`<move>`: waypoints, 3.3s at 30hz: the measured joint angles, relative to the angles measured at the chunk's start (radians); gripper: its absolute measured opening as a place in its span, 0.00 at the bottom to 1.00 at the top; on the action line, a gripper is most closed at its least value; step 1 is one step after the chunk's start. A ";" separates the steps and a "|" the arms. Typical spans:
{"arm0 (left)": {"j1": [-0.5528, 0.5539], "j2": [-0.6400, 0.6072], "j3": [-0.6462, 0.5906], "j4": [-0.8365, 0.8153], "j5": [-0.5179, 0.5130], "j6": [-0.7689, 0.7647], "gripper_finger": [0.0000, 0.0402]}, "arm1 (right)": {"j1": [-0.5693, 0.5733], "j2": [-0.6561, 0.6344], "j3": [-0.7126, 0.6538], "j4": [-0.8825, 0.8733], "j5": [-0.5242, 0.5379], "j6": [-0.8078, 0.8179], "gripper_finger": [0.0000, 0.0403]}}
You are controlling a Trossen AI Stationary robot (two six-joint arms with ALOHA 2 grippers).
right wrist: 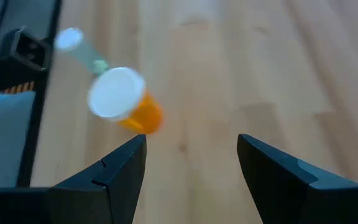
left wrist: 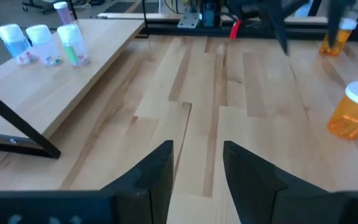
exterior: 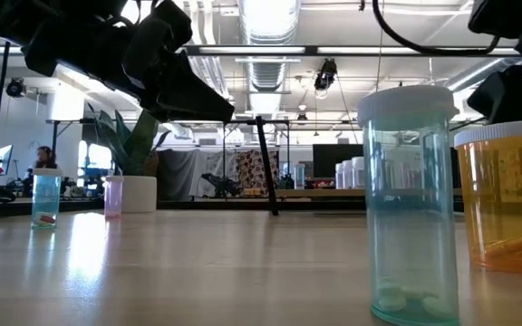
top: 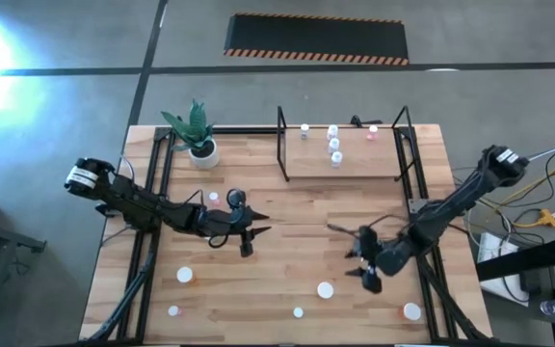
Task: Pick and place medicine bottles onto shelf by color
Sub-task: Put the middle orange pill bottle on the shelf
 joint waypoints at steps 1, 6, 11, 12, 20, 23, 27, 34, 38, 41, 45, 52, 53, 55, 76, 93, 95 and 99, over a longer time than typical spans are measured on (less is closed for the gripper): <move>0.000 0.000 0.000 -0.001 0.000 0.002 0.31 | 0.010 0.033 0.000 0.045 0.000 -0.025 0.60; 0.000 0.000 0.000 -0.003 -0.004 0.005 0.31 | 0.037 0.180 0.007 0.201 -0.004 -0.096 0.64; 0.000 0.000 0.000 -0.004 -0.006 0.003 0.31 | 0.063 0.287 0.066 0.208 -0.006 -0.166 0.73; 0.000 0.000 0.000 -0.004 -0.006 0.003 0.31 | 0.069 0.305 0.082 0.208 -0.004 -0.181 0.75; 0.002 0.000 0.000 0.008 -0.007 0.002 0.31 | 0.083 0.449 0.231 0.198 0.117 -0.278 0.76; 0.002 0.000 0.000 0.020 -0.007 0.002 0.31 | 0.083 0.493 0.272 0.197 0.135 -0.296 0.73; 0.002 0.000 0.000 0.030 -0.007 0.003 0.31 | 0.083 0.525 0.298 0.196 0.135 -0.299 0.67; 0.005 0.000 0.000 0.043 -0.007 0.004 0.31 | 0.083 0.510 0.283 0.194 0.135 -0.296 0.51; 0.005 0.000 0.000 0.047 -0.007 0.004 0.31 | 0.083 0.489 0.282 0.196 0.136 -0.315 0.46; 0.005 0.000 0.000 0.047 -0.007 0.004 0.31 | 0.083 0.457 0.278 0.186 0.145 -0.329 0.46; 0.005 0.000 0.000 0.047 -0.007 0.004 0.31 | 0.083 0.390 0.272 0.115 0.204 -0.325 0.46; 0.005 0.000 0.000 0.047 -0.007 0.004 0.31 | 0.085 0.205 0.167 -0.032 0.354 -0.182 0.46; 0.005 0.000 0.000 0.047 -0.007 0.004 0.31 | 0.085 0.174 0.142 -0.056 0.378 -0.139 0.46; 0.006 0.000 0.000 0.046 -0.007 0.005 0.31 | 0.085 0.107 0.090 -0.089 0.421 -0.054 0.46; 0.006 0.000 0.010 0.047 -0.007 0.025 0.31 | -0.395 -0.468 0.004 -0.707 0.633 0.163 0.46; 0.013 0.000 0.015 0.090 -0.007 0.049 0.31 | -1.500 -0.215 -0.054 -0.006 -0.219 -0.498 0.46; 0.013 0.000 0.014 0.090 -0.007 0.050 0.31 | -1.558 -0.137 -0.035 0.047 -0.253 -0.514 0.46; 0.013 0.000 0.014 0.090 -0.007 0.049 0.31 | -1.604 0.000 0.031 0.103 -0.266 -0.540 0.46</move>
